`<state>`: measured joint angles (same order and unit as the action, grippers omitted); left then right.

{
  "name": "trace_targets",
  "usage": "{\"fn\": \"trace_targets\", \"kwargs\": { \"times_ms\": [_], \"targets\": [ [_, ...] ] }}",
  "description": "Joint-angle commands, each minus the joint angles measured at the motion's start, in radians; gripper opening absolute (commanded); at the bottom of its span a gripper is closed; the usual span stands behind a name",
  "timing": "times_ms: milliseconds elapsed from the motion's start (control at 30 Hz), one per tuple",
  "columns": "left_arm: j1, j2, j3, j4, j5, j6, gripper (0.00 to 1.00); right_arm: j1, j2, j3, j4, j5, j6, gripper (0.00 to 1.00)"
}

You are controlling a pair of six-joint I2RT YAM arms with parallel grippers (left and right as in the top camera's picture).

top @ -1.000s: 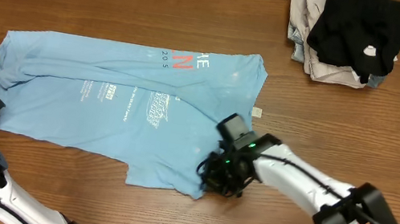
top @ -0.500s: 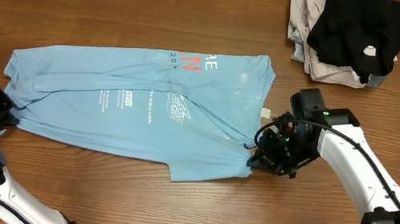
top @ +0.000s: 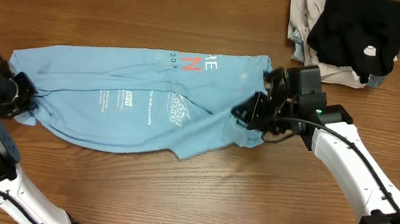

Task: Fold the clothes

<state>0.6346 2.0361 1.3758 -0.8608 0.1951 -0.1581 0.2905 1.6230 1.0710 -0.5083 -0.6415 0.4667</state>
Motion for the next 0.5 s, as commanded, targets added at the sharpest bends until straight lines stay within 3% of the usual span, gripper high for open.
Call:
{"fn": "trace_targets", "kwargs": {
  "times_ms": [0,100,233,300,367,467],
  "targets": [
    [-0.016,0.016,0.021,0.013,0.003,0.004,0.04,0.008,-0.021,0.040,0.016,-0.071,0.028,0.43],
    [-0.016,0.016,0.021,0.017,-0.009,0.004,0.04,0.008,-0.021,0.060,-0.082,-0.054,0.027,0.57],
    [-0.016,0.016,0.021,0.016,-0.054,0.004,0.04,0.027,-0.021,0.058,-0.237,0.034,0.027,0.61],
    [-0.016,0.016,0.021,0.016,-0.071,0.004,0.04,0.072,-0.020,0.052,-0.282,0.109,0.034,0.60],
    [-0.016,0.016,0.021,0.016,-0.072,0.004,0.04,0.204,0.010,0.047,-0.306,0.334,0.179,0.57],
    [-0.016,0.016,0.021,0.021,-0.077,0.004,0.04,0.307,0.048,0.047,-0.274,0.500,0.313,0.45]
  ]
}}
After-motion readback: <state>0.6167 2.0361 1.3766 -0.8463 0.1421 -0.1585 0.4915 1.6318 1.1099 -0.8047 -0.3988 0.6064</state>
